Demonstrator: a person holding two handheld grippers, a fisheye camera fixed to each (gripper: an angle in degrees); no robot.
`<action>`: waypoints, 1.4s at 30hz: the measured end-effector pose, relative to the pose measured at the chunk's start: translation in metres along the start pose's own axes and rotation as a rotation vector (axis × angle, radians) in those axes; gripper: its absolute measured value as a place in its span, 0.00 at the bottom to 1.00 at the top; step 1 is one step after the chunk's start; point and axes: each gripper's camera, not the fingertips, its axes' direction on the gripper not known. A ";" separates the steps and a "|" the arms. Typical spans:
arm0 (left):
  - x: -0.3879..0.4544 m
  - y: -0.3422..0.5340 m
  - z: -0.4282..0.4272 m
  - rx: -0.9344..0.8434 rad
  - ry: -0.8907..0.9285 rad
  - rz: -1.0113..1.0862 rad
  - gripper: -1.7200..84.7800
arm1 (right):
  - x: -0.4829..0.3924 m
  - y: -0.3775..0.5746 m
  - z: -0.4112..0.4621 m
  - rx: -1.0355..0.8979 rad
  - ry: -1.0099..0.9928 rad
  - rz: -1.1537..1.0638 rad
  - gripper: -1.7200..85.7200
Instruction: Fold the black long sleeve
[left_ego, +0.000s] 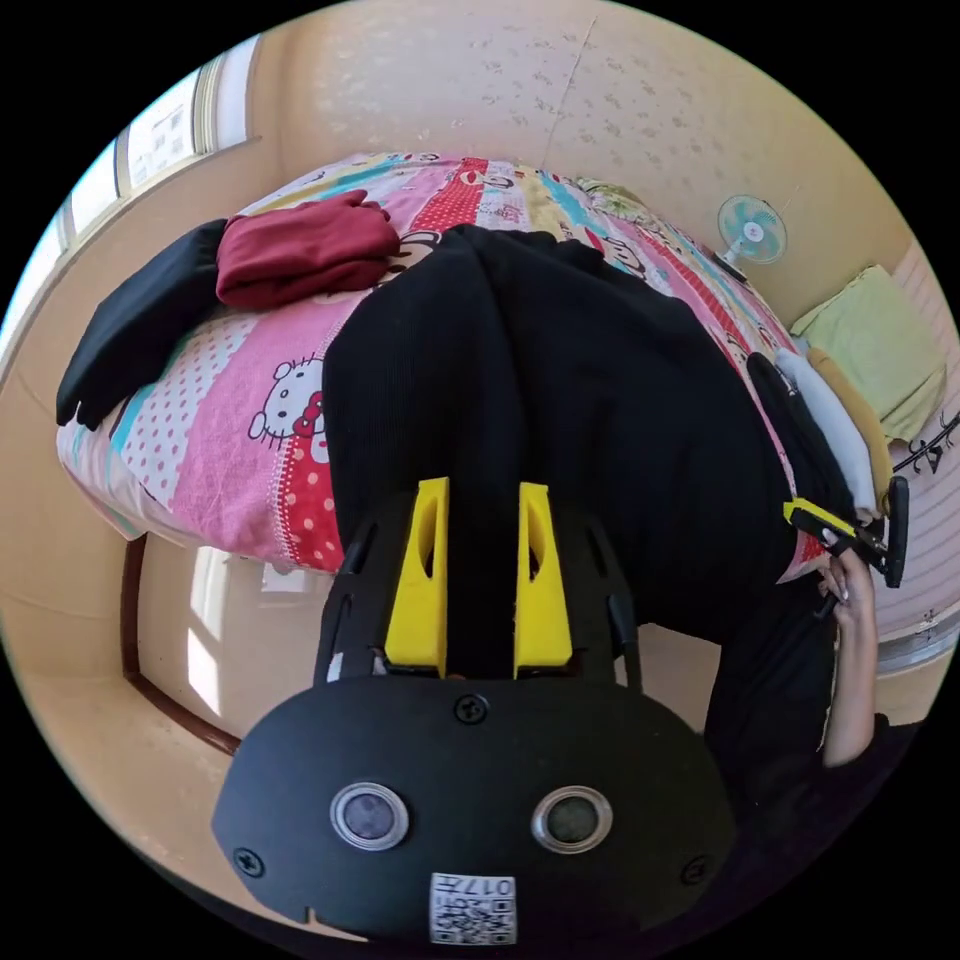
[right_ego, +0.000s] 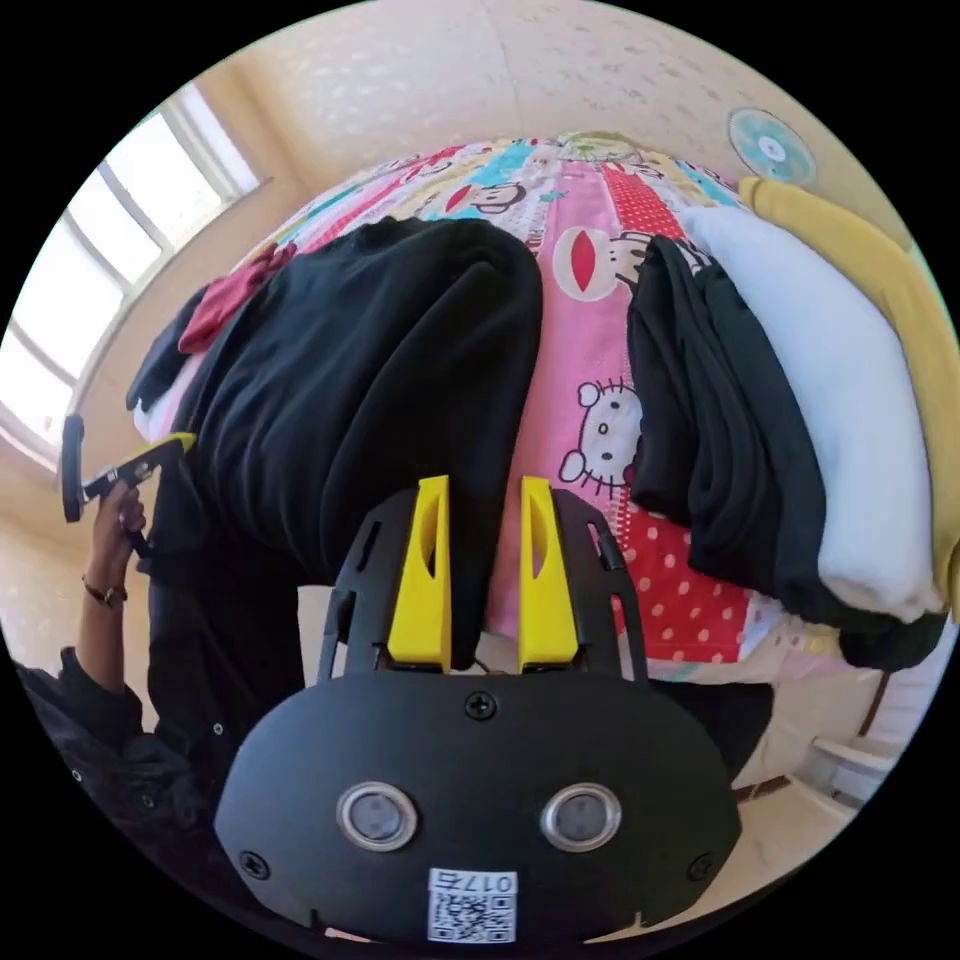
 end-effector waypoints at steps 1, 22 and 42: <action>0.000 -0.005 0.001 -0.026 -0.004 0.019 0.11 | -0.003 -0.010 -0.004 -0.044 -0.002 -0.042 0.09; -0.128 0.024 0.000 -0.081 0.298 -0.229 0.17 | -0.045 -0.088 -0.038 -0.049 -0.251 -0.051 0.15; -0.188 0.111 -0.033 -0.167 0.430 -0.344 0.15 | -0.059 -0.137 -0.134 -0.278 -0.117 -0.184 0.04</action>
